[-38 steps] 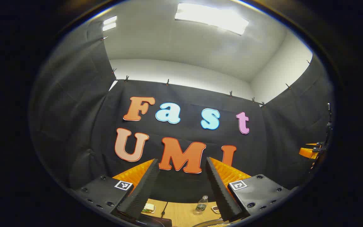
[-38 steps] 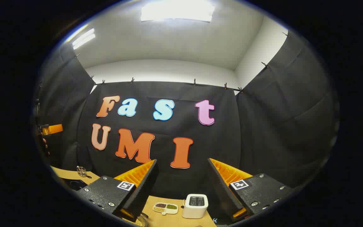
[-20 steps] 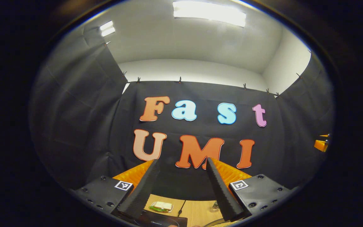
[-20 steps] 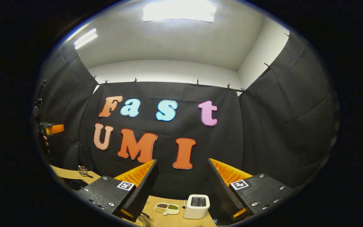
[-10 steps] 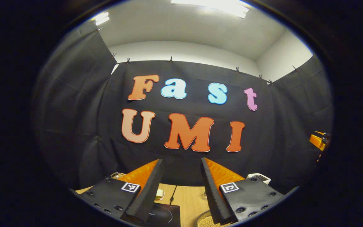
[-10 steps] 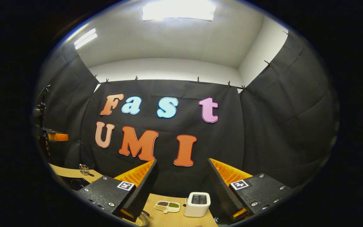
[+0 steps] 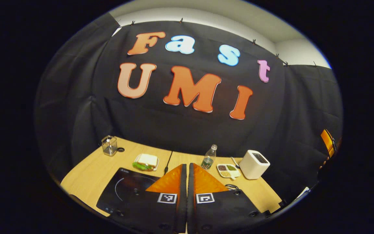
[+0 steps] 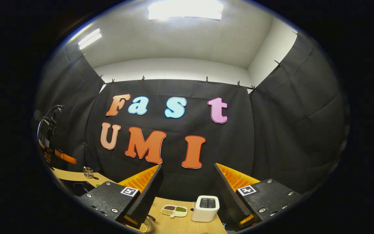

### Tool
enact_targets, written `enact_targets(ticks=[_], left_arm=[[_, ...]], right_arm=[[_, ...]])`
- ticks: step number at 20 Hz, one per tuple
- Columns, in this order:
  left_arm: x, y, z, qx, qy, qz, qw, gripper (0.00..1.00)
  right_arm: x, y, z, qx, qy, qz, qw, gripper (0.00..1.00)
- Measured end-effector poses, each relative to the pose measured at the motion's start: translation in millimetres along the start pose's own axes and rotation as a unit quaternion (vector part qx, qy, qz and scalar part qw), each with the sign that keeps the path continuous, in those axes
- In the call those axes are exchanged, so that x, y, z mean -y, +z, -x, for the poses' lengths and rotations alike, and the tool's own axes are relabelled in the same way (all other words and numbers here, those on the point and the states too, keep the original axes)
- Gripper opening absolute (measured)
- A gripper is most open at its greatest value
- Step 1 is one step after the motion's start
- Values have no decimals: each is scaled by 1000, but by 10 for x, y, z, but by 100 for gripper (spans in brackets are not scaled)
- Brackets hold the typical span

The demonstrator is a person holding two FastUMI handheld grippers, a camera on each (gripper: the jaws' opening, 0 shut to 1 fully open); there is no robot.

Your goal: First push the handle of the pot to place it horizontally, then grasp the pot with both hands and set it on the induction cooktop.

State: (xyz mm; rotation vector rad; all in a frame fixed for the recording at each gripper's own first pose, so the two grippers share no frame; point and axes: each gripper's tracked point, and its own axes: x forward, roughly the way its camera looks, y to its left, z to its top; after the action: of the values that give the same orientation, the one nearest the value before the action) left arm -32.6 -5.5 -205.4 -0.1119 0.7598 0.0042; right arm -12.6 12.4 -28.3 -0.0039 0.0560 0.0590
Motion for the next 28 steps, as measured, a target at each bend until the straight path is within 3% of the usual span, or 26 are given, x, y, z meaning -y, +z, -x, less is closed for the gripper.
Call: enact_targets(ticks=[5, 9, 16, 28], left_arm=[[65, -596, -84, -106, 9, 10, 994, 8], [179, -1069, -27, -185, 0, 31, 982, 8], [288, -1613, 89, -265, 3, 30, 964, 8], [667, -2470, 464, -387, -4, 53, 920, 8]], right_arm=[[-7, -146, 5, -11, 3, -6, 1000, 95], [-8, -264, 35, -21, 8, -13, 1000, 95], [-27, -542, 85, -41, 17, -16, 999, 95], [-104, -929, 144, -73, 38, -39, 996, 95]])
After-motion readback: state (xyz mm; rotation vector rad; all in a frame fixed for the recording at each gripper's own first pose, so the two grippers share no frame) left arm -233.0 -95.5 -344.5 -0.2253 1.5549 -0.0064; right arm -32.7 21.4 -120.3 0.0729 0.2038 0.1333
